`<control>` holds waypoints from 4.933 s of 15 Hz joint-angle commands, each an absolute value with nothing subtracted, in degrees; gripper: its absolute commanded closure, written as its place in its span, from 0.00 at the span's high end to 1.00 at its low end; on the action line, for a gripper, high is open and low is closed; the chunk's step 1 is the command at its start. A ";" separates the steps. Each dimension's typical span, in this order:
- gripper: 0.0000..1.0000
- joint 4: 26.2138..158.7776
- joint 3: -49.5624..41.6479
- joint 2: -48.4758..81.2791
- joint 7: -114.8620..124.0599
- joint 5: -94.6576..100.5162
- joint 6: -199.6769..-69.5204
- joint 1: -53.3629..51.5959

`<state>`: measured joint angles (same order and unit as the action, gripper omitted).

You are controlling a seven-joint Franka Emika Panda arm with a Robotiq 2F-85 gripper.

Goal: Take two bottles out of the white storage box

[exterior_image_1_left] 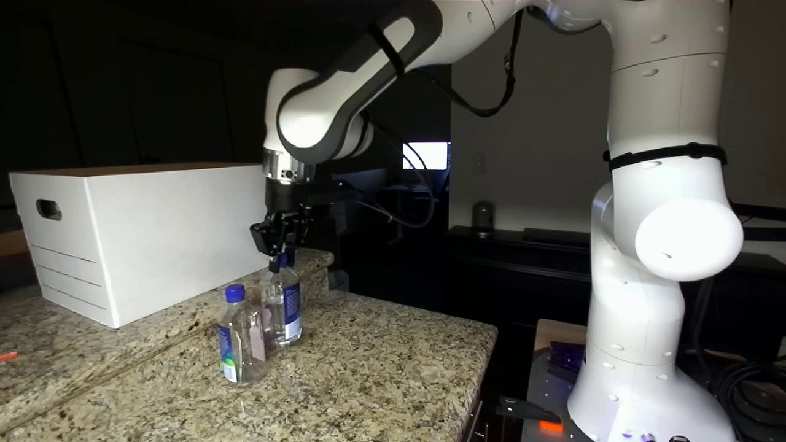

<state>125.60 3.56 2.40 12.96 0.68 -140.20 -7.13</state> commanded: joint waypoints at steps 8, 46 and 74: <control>0.15 126.27 3.91 2.41 15.82 2.18 -141.02 -6.71; 0.15 116.85 2.99 12.33 18.84 5.06 -136.05 -8.43; 1.00 114.88 2.71 10.87 19.84 4.53 -130.35 -8.55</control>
<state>115.14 2.96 13.54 17.44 3.40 -132.36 -7.98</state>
